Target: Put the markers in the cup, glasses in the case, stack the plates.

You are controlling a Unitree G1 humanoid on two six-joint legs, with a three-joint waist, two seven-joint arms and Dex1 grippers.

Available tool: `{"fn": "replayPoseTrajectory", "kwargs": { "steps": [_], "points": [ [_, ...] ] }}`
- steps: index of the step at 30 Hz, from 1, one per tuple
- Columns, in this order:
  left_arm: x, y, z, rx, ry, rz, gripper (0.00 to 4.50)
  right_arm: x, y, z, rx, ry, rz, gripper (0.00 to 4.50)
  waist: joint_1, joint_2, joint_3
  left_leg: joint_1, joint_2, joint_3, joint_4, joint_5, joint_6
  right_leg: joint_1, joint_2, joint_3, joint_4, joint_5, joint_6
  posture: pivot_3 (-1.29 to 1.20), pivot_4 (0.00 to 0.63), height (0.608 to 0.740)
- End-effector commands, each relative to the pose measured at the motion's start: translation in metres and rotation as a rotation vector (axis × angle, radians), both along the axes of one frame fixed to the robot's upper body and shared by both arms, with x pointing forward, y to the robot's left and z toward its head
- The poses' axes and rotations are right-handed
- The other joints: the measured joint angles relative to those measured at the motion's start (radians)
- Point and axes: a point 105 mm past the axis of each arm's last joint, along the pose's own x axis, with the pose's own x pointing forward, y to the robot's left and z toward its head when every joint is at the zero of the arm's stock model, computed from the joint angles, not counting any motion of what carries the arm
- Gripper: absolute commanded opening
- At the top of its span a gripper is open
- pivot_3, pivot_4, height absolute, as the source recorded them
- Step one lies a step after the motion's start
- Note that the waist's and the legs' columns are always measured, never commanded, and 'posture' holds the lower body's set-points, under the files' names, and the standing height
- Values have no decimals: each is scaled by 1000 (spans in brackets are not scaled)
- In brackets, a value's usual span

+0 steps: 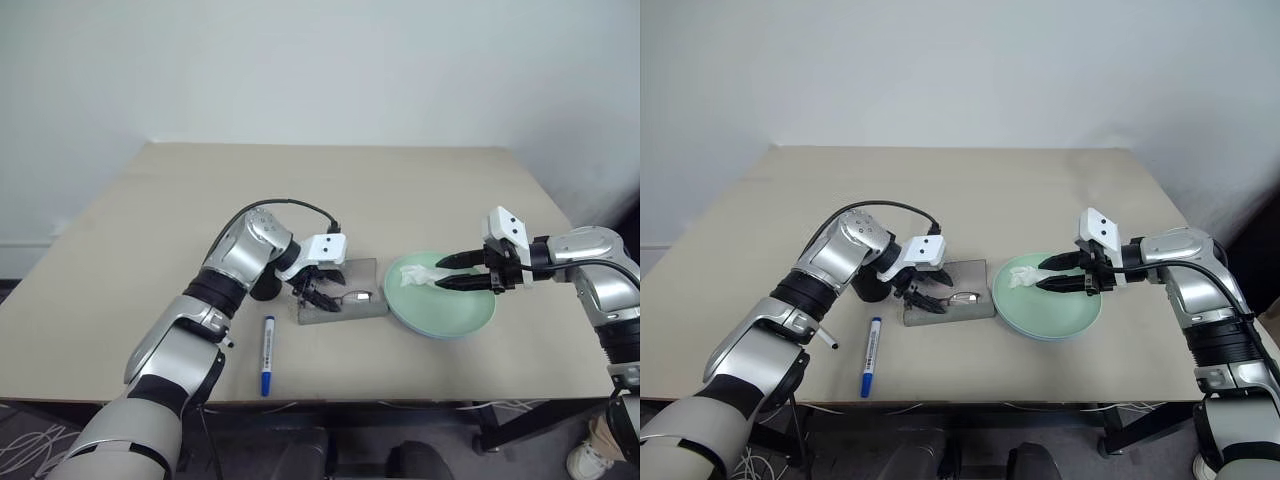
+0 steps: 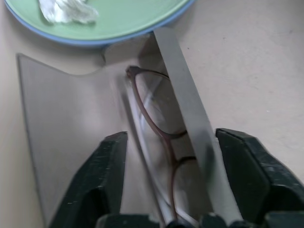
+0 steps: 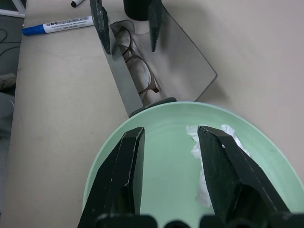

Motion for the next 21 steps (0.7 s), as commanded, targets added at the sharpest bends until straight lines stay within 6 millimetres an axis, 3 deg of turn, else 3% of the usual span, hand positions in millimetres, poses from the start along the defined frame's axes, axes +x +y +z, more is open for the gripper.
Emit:
{"fn": "replayPoseTrajectory", "kwargs": {
  "steps": [1, 4, 7, 11, 14, 21],
  "points": [
    [5, -10, 28, -59, -64, -31, 2963, 0, 3, 12, 22, -47, 15, 1923, 0, 0, 0, 0, 0, 0, 0, 0, 0, 0, 0, 0, 0, 0, 0, 0, 0, 695],
    [7, -16, 42, -108, -79, -32, 2963, 0, 3, 12, 21, -47, 15, 1923, 1, 0, 0, 0, 0, 0, 0, 0, 0, 0, 0, 0, 0, 0, 0, 0, 0, 695],
    [13, -26, 75, -236, -76, 0, 2963, 1, 3, 12, 18, -48, 15, 1923, 1, 0, 0, -1, 0, 0, 1, 0, 0, 0, 0, -1, 0, 0, 0, 0, 0, 695],
    [32, -26, 99, -314, -150, 80, 2963, 1, 3, 12, 18, -49, 17, 1923, 0, 0, 0, -1, 0, 0, 3, 0, 0, 0, 0, -1, 0, 0, 1, 0, 0, 695],
    [51, -19, 99, -306, -209, 183, 2410, 1, 4, 12, 19, -50, 18, 1923, -2, 0, 0, 0, 0, -1, 3, 0, 1, 1, 1, -1, 0, 0, 3, 0, 0, 695],
    [72, -2, 59, -145, -330, 292, 65, 2, 5, 13, 22, -55, 18, 1923, 2, -1, 0, -1, -1, 0, 3, 1, 2, 1, 1, -1, 1, 2, 3, 0, 0, 695]
  ]
}}
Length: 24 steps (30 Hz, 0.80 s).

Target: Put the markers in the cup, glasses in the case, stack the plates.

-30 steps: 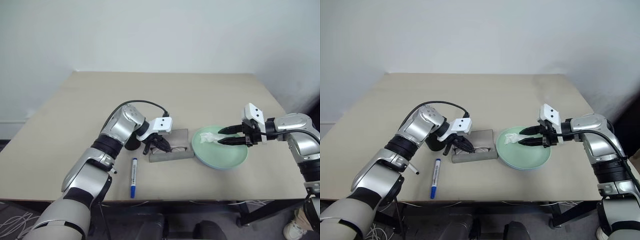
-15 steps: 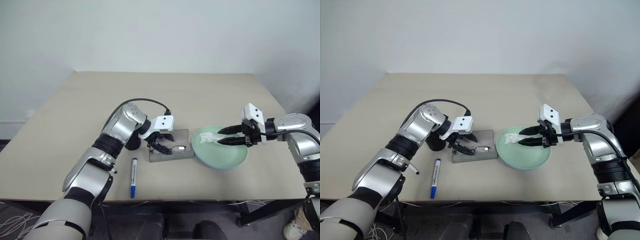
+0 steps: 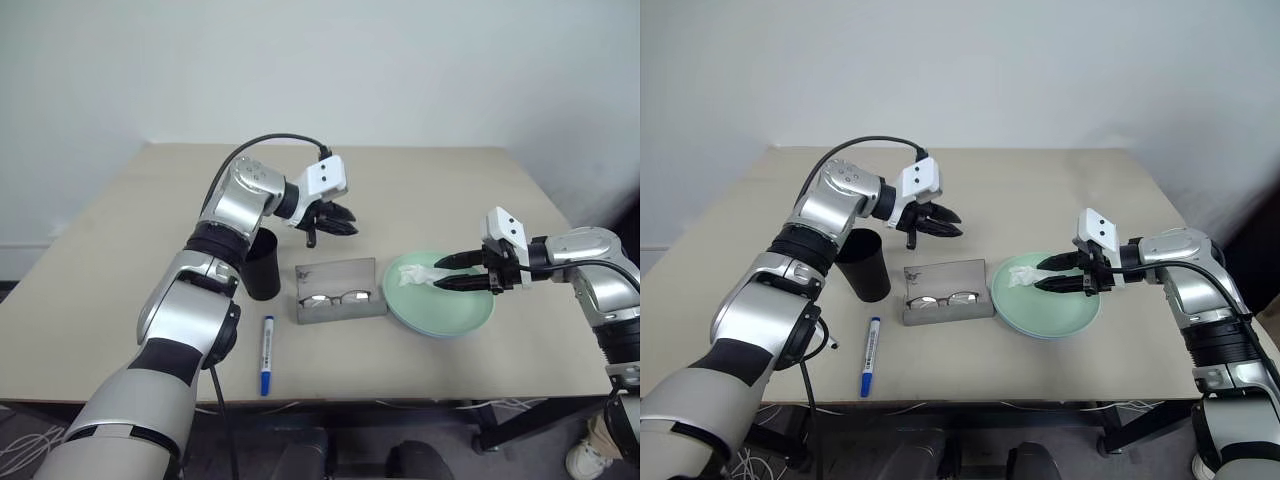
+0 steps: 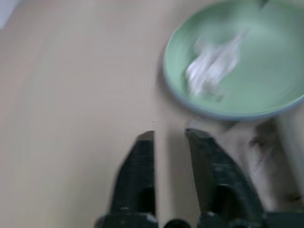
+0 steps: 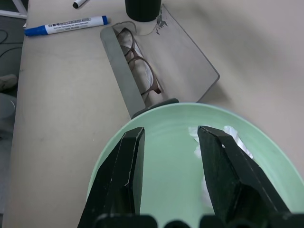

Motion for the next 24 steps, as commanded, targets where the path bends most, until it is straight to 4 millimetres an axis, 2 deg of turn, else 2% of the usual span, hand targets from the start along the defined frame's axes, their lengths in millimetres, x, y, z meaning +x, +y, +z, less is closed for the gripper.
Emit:
{"fn": "replayPoseTrajectory", "kwargs": {
  "steps": [1, 6, 15, 24],
  "points": [
    [10, 3, -7, 73, -83, 40, 22, 2, 3, 14, 16, -54, 12, 1923, 3, 0, 0, 0, -1, 0, 0, 0, 0, 0, 0, 0, 0, 0, 0, 0, 0, 695],
    [8, 6, -24, 129, -66, 35, 22, 1, 2, 14, 16, -54, 9, 1923, 8, -1, 0, -3, -3, 0, 1, 1, 2, -2, -2, 0, 0, 1, 2, 0, 0, 695],
    [-3, 0, -40, 175, -25, -48, 22, 1, 4, 15, 22, -55, 13, 1923, 7, 0, 0, -4, -5, -3, 1, 1, 2, -3, -3, 0, -1, 2, 3, 0, 0, 695],
    [-6, 2, -39, 195, -18, -72, 22, 1, 5, 15, 27, -57, 14, 1923, 2, 0, 0, -3, -5, -3, 1, 1, 2, -3, -3, 1, 0, 2, 2, 0, 0, 695]
  ]
}}
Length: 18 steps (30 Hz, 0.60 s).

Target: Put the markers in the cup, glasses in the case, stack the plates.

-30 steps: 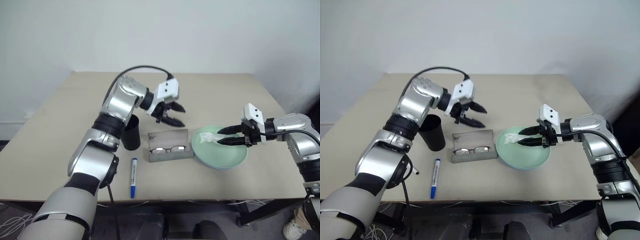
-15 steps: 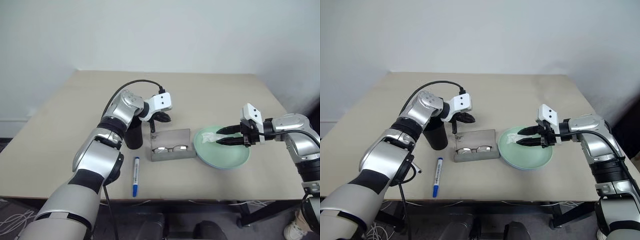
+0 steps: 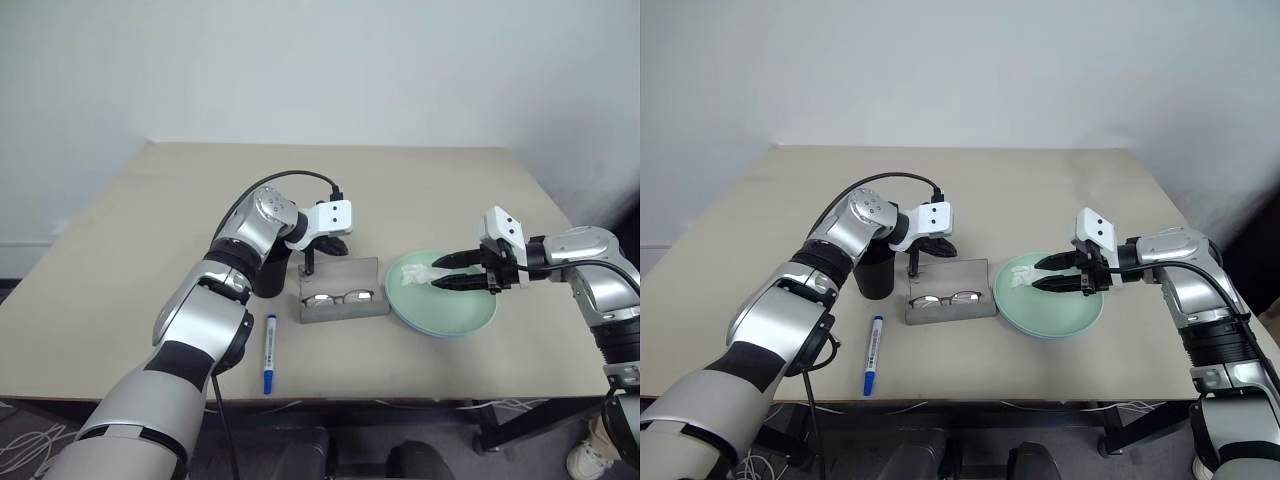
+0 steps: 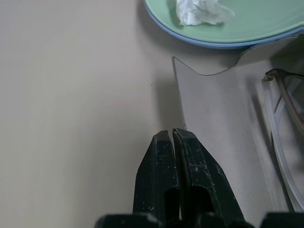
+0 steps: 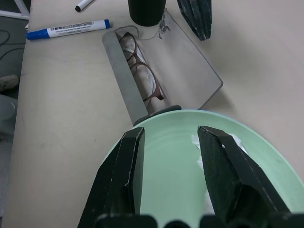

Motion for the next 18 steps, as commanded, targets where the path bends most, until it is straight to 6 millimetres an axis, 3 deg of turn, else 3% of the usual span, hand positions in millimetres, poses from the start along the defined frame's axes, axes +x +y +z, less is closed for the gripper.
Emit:
{"fn": "replayPoseTrajectory", "kwargs": {
  "steps": [1, 12, 18],
  "points": [
    [0, 7, 2, 19, -4, 0, 22, 1, 2, 14, 22, -51, 8, 1923, -1, 0, 0, 0, 0, 0, 0, 0, 0, 0, 0, 0, 0, 0, 0, 0, 0, 695],
    [-4, 14, -2, 77, 19, -31, 22, 2, 1, 14, 23, -54, 3, 1923, -4, 0, 0, 0, 0, 0, 0, 0, 0, 0, 0, 0, 0, 0, 0, 0, 0, 695],
    [-3, 12, 13, 75, -1, -50, 22, 2, 1, 13, 23, -51, 2, 1923, -3, 0, 0, 0, 0, 0, 0, 0, 0, 0, 0, 0, 0, 0, 0, 0, 0, 695]
  ]
}}
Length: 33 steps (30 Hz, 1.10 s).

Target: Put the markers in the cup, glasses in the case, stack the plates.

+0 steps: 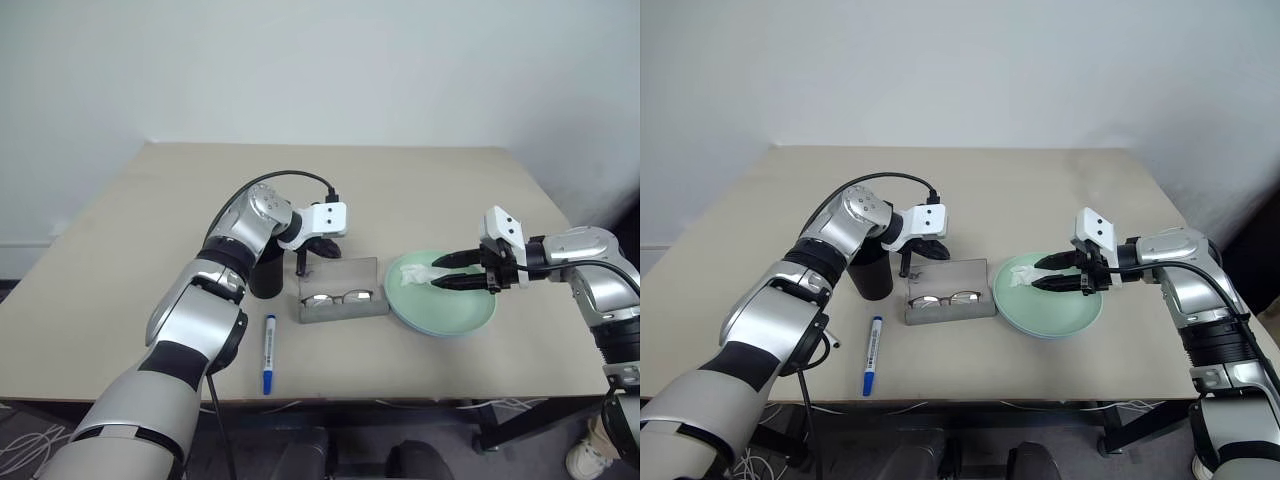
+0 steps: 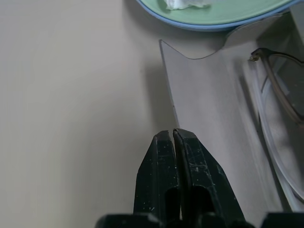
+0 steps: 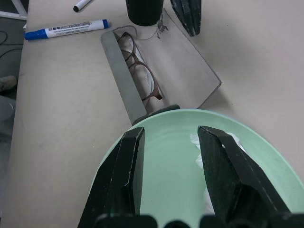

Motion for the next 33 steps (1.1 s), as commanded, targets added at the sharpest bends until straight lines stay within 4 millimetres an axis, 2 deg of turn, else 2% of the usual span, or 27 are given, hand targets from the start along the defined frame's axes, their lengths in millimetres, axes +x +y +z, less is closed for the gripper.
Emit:
{"fn": "replayPoseTrajectory", "kwargs": {
  "steps": [1, 9, 12, 20, 33],
  "points": [
    [3, -1, 17, 10, -39, -24, 22, 1, 1, 13, 22, -48, 6, 1923, 0, 0, 0, 0, 0, 0, 0, 0, 0, 0, 0, 0, 0, 0, 0, 0, 0, 695],
    [13, -16, 45, -31, -141, -18, 22, 1, 2, 12, 23, -45, 7, 1923, 5, -1, 0, -1, -1, -1, 1, 0, 0, 0, 0, -1, 0, 0, 0, 0, 0, 695],
    [16, -23, 49, -47, -169, -13, 22, 0, 2, 12, 23, -44, 6, 1923, 9, -1, 0, -2, -2, -2, 1, 0, 0, 0, 0, -1, 0, 0, 0, 0, 0, 695],
    [14, -40, 30, -30, -174, -32, 22, -2, 3, 13, 26, -43, 6, 1923, 9, -1, 0, -2, -2, -3, 1, 0, 0, 0, 1, -1, 0, 0, 1, 0, 0, 695],
    [8, -40, -1, 32, -133, -48, 22, -7, 4, 12, 32, -35, 8, 1923, 9, -1, 0, -2, -3, -3, 2, 0, 0, 0, 0, -1, 0, 0, 1, 0, 0, 695]
  ]
}}
